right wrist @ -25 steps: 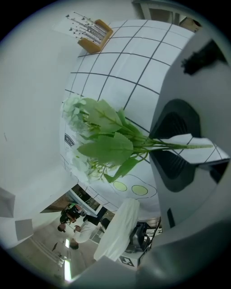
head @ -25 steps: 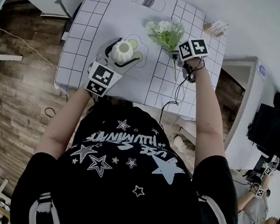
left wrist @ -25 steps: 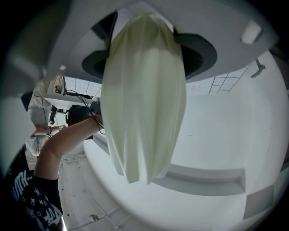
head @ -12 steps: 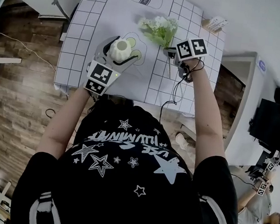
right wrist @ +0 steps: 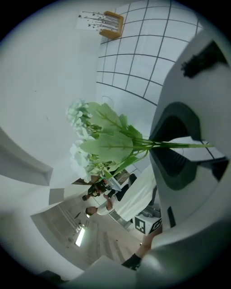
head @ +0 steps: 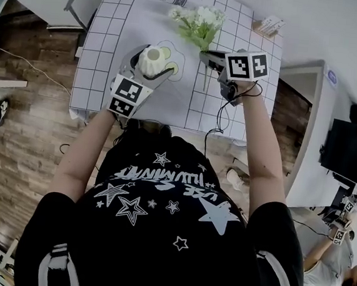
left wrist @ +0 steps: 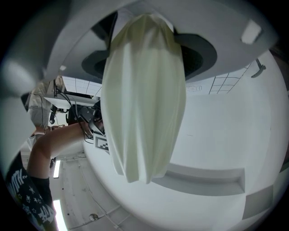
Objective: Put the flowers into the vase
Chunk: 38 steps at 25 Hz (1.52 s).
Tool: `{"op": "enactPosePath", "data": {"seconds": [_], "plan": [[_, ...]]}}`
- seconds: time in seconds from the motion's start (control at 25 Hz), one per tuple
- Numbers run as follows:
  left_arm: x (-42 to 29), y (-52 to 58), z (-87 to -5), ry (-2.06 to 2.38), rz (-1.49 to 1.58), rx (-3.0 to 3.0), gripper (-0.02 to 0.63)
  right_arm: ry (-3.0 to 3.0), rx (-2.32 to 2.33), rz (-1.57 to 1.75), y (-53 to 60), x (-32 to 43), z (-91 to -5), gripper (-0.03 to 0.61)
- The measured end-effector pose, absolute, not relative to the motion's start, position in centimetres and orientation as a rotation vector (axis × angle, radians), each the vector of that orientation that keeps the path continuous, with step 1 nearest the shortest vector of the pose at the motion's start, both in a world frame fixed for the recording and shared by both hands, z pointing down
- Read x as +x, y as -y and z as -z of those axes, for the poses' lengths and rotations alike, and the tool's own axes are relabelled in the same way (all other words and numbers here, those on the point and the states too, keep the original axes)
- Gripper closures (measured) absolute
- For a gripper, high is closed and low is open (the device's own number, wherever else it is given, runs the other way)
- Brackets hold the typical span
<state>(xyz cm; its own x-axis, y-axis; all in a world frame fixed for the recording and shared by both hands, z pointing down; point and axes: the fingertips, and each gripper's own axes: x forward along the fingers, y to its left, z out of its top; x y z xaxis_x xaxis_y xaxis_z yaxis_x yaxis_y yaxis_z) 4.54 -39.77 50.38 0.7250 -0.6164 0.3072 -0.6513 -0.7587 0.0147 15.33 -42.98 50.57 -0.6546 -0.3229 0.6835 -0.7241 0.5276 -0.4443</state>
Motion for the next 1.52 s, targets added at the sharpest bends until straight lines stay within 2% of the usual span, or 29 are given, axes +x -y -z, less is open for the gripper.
{"op": "enactPosePath", "data": {"seconds": [0.52, 0.92, 1.2, 1.52], "plan": [[4.6, 39.8, -50.5, 1.017, -0.436, 2.796, 0.213, 2.694, 0.809, -0.734, 42.4, 9.6, -34.7, 0.529], [4.8, 40.0, -50.4, 1.005, -0.417, 2.801, 0.213, 2.981, 0.688, -0.713, 41.8, 5.0, -25.9, 0.529], [5.0, 39.8, -50.4, 0.976, -0.427, 2.811, 0.213, 3.053, 0.722, -0.665, 42.6, 2.2, -24.5, 0.529], [5.0, 39.8, -50.4, 0.955, -0.428, 2.815, 0.213, 2.941, 0.784, -0.563, 41.9, 0.0, -29.4, 0.529]]}}
